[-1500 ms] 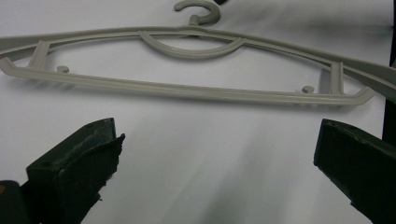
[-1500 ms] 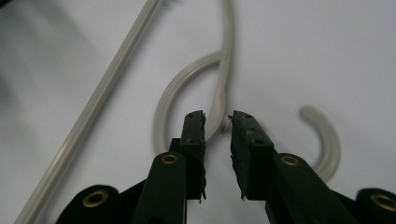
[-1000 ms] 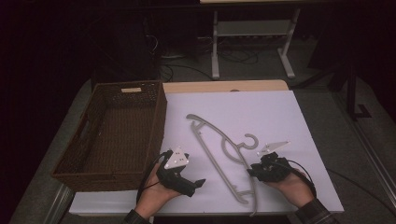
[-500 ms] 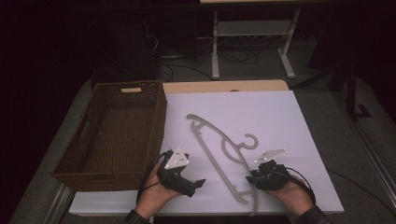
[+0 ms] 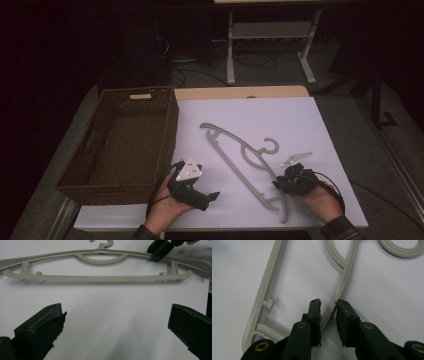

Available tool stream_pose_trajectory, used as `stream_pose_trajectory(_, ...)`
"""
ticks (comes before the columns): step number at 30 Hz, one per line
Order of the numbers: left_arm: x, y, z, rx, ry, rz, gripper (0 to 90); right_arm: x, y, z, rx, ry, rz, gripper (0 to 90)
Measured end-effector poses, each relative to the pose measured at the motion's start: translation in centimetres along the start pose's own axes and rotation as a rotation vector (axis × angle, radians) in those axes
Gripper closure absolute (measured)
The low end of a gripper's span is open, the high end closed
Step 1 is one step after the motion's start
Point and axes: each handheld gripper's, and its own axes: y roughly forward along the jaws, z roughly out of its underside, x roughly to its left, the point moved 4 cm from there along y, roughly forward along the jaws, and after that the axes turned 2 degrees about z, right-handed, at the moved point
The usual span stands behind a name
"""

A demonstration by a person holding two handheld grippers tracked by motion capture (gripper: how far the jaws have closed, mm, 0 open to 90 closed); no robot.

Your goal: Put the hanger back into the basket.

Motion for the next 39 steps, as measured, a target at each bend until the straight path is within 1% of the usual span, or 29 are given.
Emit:
stream_pose_trajectory(8,0.0,0.1,0.0,0.002,0.001,0.001,0.0,-3.3,0.3,-0.3,0.021,0.009,0.074,75.4)
stream_pose_trajectory(10,0.0,0.1,0.0,0.002,0.001,0.003,0.0,-4.3,0.4,-0.6,0.019,0.007,0.093,76.3)
stream_pose_trajectory(13,0.0,0.1,0.0,0.003,0.003,0.002,0.0,-5.7,0.7,-0.9,0.008,0.032,0.102,77.6)
stream_pose_trajectory(16,0.0,0.1,0.0,0.004,0.001,0.002,0.0,-7.1,1.0,-1.3,0.005,0.025,0.136,79.0)
stream_pose_trajectory(18,0.0,0.1,0.1,0.006,0.003,0.002,0.0,-7.9,1.2,-1.7,-0.004,0.033,0.140,79.5)
stream_pose_trajectory(20,0.1,0.1,0.1,0.007,0.001,0.003,0.0,-8.5,1.5,-2.0,-0.015,0.045,0.129,79.6)
stream_pose_trajectory(22,0.1,0.2,0.1,0.007,0.000,0.005,0.0,-8.9,1.7,-2.4,-0.028,0.047,0.113,77.6)
stream_pose_trajectory(23,0.1,0.2,0.1,0.007,-0.002,0.005,0.0,-9.0,1.8,-2.7,-0.035,0.052,0.112,76.2)
stream_pose_trajectory(27,0.1,0.2,0.1,0.006,-0.002,0.005,0.0,-9.5,2.6,-3.9,-0.063,0.047,0.092,74.8)
stream_pose_trajectory(28,0.1,0.1,0.1,0.006,-0.002,0.005,0.0,-9.5,2.9,-4.1,-0.057,0.047,0.084,74.1)
stream_pose_trajectory(30,0.1,0.2,0.1,0.006,-0.002,0.004,0.0,-9.5,3.4,-4.4,-0.053,0.031,0.075,74.2)
stream_pose_trajectory(31,0.2,0.1,0.2,0.009,-0.001,0.003,0.0,-9.5,3.7,-4.6,-0.056,0.028,0.063,74.2)
stream_pose_trajectory(32,0.2,0.1,0.2,0.008,-0.002,0.004,0.0,-9.4,3.9,-4.8,-0.058,0.016,0.062,78.3)
stream_pose_trajectory(34,0.2,0.1,0.2,0.006,-0.002,0.003,0.0,-9.4,3.9,-4.9,-0.055,0.013,0.065,79.4)
stream_pose_trajectory(39,0.1,0.1,0.1,0.006,-0.003,0.003,0.0,-8.8,4.2,-5.1,-0.069,-0.031,0.025,80.4)
